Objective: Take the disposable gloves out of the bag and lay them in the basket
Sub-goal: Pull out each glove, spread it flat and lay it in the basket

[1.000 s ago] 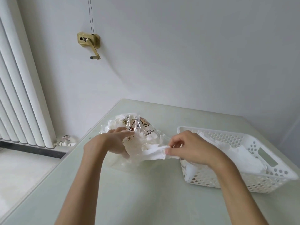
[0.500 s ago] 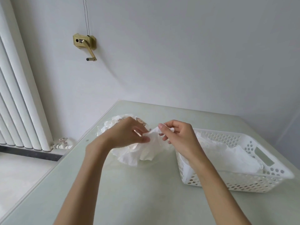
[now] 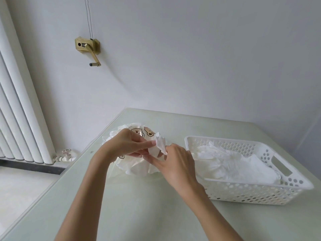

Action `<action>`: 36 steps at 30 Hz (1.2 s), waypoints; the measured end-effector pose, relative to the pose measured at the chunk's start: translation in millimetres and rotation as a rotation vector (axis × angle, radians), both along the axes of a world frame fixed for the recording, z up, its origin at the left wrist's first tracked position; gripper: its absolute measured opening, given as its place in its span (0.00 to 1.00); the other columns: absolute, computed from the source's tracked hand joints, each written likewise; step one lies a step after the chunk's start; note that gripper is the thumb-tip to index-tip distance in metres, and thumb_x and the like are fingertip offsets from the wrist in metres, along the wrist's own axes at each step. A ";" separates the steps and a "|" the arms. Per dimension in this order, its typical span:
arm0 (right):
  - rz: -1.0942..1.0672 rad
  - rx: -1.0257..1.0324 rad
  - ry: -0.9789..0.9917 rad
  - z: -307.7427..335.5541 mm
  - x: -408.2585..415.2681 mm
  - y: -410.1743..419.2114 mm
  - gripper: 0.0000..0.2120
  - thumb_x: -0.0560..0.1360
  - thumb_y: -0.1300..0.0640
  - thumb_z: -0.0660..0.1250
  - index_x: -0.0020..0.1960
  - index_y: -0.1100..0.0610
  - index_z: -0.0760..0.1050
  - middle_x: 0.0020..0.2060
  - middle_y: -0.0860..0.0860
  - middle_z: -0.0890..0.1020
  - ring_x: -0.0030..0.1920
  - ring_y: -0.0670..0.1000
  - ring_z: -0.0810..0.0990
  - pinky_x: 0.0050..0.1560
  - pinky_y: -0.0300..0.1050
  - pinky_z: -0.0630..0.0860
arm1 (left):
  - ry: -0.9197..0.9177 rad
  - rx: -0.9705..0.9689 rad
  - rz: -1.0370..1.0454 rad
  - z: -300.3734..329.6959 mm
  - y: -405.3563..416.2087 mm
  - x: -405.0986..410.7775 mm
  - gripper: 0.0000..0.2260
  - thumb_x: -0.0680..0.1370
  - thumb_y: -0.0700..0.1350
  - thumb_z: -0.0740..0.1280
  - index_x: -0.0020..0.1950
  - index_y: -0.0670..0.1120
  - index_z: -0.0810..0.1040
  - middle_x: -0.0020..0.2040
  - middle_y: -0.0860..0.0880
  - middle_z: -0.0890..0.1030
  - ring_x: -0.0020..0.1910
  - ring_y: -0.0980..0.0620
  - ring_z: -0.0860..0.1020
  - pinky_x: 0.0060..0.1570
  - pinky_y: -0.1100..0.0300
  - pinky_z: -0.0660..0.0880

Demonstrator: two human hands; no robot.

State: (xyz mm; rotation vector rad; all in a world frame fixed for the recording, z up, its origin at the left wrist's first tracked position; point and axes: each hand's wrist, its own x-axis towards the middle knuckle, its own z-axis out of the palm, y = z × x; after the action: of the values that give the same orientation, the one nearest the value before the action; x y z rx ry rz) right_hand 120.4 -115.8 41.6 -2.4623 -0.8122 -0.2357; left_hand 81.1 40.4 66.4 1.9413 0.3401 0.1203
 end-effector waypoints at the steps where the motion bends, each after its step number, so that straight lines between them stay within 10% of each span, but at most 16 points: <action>1: 0.001 0.031 0.007 0.3 0.4 -0.2 0.26 0.71 0.31 0.63 0.30 0.52 0.63 0.31 0.47 0.71 0.36 0.54 0.71 0.40 0.46 0.62 | 0.020 -0.015 -0.045 1.6 0.3 -1.8 0.07 0.72 0.49 0.74 0.36 0.48 0.85 0.39 0.48 0.85 0.40 0.58 0.83 0.39 0.70 0.77; 7: 0.022 0.170 0.138 14.6 11.7 -17.5 0.21 0.70 0.47 0.73 0.26 0.56 0.70 0.21 0.49 0.68 0.28 0.53 0.66 0.31 0.44 0.64 | 0.022 -0.033 0.017 1.1 9.3 -4.7 0.05 0.72 0.40 0.75 0.45 0.42 0.83 0.41 0.47 0.86 0.39 0.58 0.84 0.40 0.68 0.79; 11: 0.028 0.236 0.246 30.5 28.7 -38.4 0.12 0.71 0.51 0.73 0.36 0.58 0.80 0.31 0.49 0.83 0.38 0.51 0.82 0.43 0.43 0.75 | 0.042 0.039 0.136 -4.7 18.6 -5.0 0.04 0.72 0.41 0.75 0.43 0.44 0.81 0.33 0.51 0.85 0.32 0.61 0.82 0.37 0.66 0.79; 21: 0.034 0.524 0.278 44.9 40.4 -56.0 0.10 0.79 0.52 0.63 0.49 0.59 0.76 0.38 0.53 0.85 0.40 0.55 0.82 0.41 0.46 0.74 | 0.173 0.235 0.037 -11.7 9.6 4.8 0.04 0.74 0.45 0.73 0.46 0.47 0.80 0.39 0.51 0.84 0.34 0.63 0.81 0.33 0.66 0.73; 30: 0.300 0.270 0.481 46.3 38.0 -66.3 0.05 0.75 0.52 0.69 0.43 0.48 0.83 0.38 0.47 0.81 0.38 0.45 0.76 0.40 0.37 0.70 | -0.099 0.284 -0.427 17.9 -14.0 -10.4 0.41 0.65 0.55 0.76 0.73 0.64 0.60 0.69 0.67 0.66 0.68 0.70 0.64 0.65 0.70 0.64; 36: 0.277 0.260 0.543 56.7 34.4 -77.6 0.07 0.70 0.53 0.75 0.47 0.51 0.82 0.32 0.51 0.82 0.33 0.45 0.75 0.36 0.37 0.69 | -0.216 0.266 -0.342 10.9 -35.2 9.2 0.05 0.77 0.42 0.69 0.52 0.46 0.82 0.44 0.51 0.84 0.44 0.57 0.82 0.45 0.65 0.76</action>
State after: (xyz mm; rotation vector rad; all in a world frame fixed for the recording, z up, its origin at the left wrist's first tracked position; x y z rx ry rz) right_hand 154.9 -193.3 98.3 -1.9956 -0.8031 0.3889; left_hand 90.3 5.3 77.3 2.1952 -0.1602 0.1551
